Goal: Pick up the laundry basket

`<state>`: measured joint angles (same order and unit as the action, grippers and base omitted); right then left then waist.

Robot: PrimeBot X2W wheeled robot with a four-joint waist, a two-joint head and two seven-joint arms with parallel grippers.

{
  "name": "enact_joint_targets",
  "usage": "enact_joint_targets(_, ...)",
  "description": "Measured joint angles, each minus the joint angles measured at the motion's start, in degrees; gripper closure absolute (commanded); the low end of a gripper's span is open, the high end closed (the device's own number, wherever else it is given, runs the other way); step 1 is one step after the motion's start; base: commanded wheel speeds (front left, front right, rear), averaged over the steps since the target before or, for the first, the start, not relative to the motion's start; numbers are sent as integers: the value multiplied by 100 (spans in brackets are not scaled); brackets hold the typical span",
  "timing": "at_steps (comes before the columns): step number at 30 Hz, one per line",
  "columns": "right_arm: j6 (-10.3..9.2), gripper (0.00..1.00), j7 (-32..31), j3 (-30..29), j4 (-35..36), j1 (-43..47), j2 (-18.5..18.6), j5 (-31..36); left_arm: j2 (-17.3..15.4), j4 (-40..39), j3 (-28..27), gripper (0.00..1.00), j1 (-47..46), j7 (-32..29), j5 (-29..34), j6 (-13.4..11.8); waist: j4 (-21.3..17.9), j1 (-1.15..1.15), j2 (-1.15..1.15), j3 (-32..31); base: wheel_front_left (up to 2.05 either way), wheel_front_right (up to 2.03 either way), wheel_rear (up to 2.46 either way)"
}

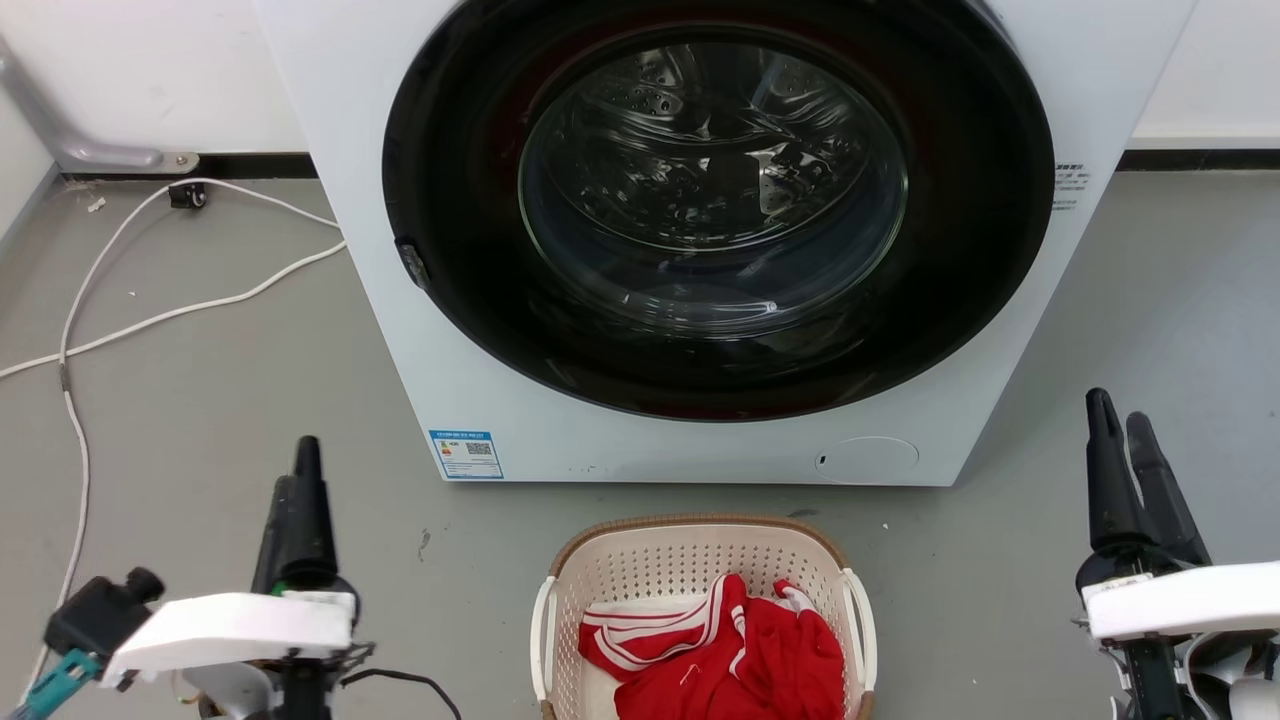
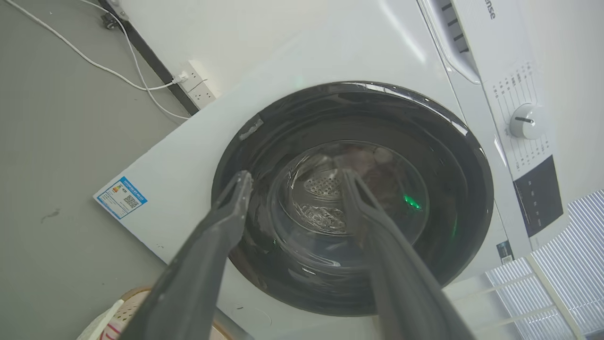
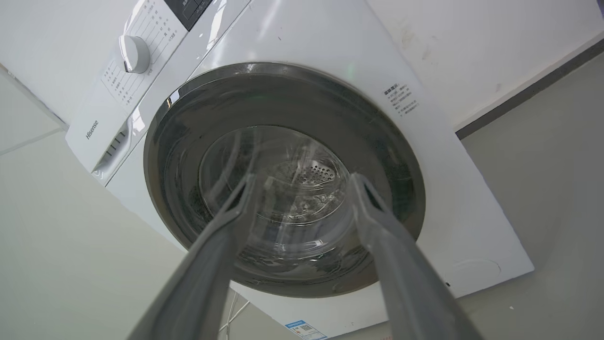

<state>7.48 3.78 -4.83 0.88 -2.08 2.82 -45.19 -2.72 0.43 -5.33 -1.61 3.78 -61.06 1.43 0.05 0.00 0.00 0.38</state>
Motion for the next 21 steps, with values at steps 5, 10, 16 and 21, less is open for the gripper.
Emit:
enact_joint_targets(5,0,0,85,133,178,8,0,668,1,-244,389,0,40,98,851,7,-6,0,0,11,0,0,0)
enact_joint_targets(10,0,0,181,236,291,93,1,1225,-1,-392,708,0,100,179,1701,-68,-15,0,0,12,0,0,0)
enact_joint_targets(16,1,0,302,288,337,168,1,1850,-33,-516,1120,0,109,297,2741,-307,-30,0,0,14,0,0,0)
enact_joint_targets(21,1,0,382,336,252,274,1,2178,-213,-560,1432,0,108,366,3155,-536,-34,0,0,11,0,0,0)
